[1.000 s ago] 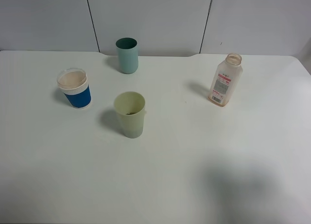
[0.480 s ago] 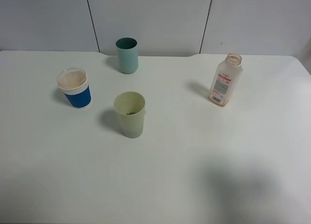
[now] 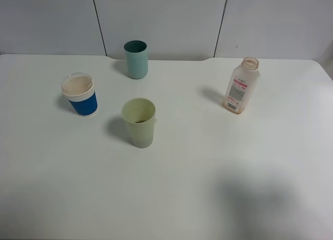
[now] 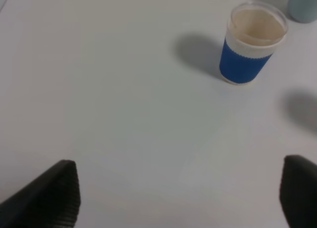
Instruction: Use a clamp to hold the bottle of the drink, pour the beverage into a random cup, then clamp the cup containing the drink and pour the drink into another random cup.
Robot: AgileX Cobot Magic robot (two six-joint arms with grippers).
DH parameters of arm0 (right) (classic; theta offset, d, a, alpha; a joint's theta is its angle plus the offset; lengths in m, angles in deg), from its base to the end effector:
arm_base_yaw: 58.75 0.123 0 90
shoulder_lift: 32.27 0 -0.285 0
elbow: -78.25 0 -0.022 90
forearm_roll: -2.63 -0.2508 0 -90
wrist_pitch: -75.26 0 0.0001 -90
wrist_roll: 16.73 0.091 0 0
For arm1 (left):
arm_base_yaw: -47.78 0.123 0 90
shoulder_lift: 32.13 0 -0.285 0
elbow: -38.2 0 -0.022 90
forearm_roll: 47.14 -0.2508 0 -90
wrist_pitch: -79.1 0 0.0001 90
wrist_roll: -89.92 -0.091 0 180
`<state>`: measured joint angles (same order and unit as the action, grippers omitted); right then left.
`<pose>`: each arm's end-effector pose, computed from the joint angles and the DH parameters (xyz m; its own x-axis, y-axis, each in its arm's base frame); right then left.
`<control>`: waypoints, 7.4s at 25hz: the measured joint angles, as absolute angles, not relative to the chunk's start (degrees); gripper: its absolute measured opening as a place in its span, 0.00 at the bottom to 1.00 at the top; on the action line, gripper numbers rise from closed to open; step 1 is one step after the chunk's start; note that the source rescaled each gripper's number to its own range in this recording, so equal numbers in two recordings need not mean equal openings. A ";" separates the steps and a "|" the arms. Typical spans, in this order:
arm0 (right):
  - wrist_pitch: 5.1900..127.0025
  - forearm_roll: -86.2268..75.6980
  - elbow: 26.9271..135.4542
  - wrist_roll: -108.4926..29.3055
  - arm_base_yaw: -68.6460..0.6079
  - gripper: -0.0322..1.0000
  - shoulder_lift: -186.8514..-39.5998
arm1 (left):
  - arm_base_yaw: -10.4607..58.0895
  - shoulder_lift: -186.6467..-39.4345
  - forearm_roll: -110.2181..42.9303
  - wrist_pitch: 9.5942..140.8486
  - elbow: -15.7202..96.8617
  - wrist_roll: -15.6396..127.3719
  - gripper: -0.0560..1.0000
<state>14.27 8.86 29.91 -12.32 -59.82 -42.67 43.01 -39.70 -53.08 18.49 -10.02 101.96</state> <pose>0.0012 -0.0087 0.2786 -0.4911 0.0331 -0.8705 0.1130 0.9933 -0.0259 -0.0055 0.0087 0.2795 -0.4358 -0.1220 -0.8917 -0.0677 0.9924 -0.1027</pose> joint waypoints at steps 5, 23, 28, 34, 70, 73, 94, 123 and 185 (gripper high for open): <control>14.27 8.86 29.91 -12.32 -59.82 0.93 -42.67 | 43.01 -39.70 -53.08 18.49 -10.02 101.96 0.89; 14.27 8.86 29.91 -12.32 -59.82 0.93 -42.67 | 43.01 -39.70 -65.97 49.47 -8.06 102.52 0.86; 14.27 8.86 29.91 -12.32 -59.82 0.93 -42.67 | 43.01 -42.33 -70.36 57.24 -7.94 106.94 0.81; 14.27 8.86 29.91 -12.32 -59.82 0.93 -42.67 | 43.01 -50.09 -69.44 63.23 -7.94 108.02 0.80; 14.27 8.86 29.91 -12.32 -59.82 0.93 -42.67 | 23.48 -76.17 -54.35 74.11 -18.27 108.45 0.78; 14.27 8.86 29.91 -12.32 -59.82 0.93 -42.67 | 21.81 -78.88 -54.35 74.55 -18.27 108.23 0.78; 14.27 8.86 29.91 -12.32 -59.82 0.93 -42.67 | 11.70 -92.60 -51.76 79.10 -21.54 103.76 0.78; 14.27 8.86 29.91 -12.32 -59.82 0.93 -42.67 | 11.70 -107.04 -52.80 95.84 -30.10 102.60 0.77; 14.27 8.86 29.91 -12.32 -59.82 0.93 -42.67 | 11.70 -149.44 -52.53 148.40 -27.63 99.64 0.77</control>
<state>14.27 8.86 29.91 -12.32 -59.82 -42.67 11.70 -149.44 -52.53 148.40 -27.63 99.64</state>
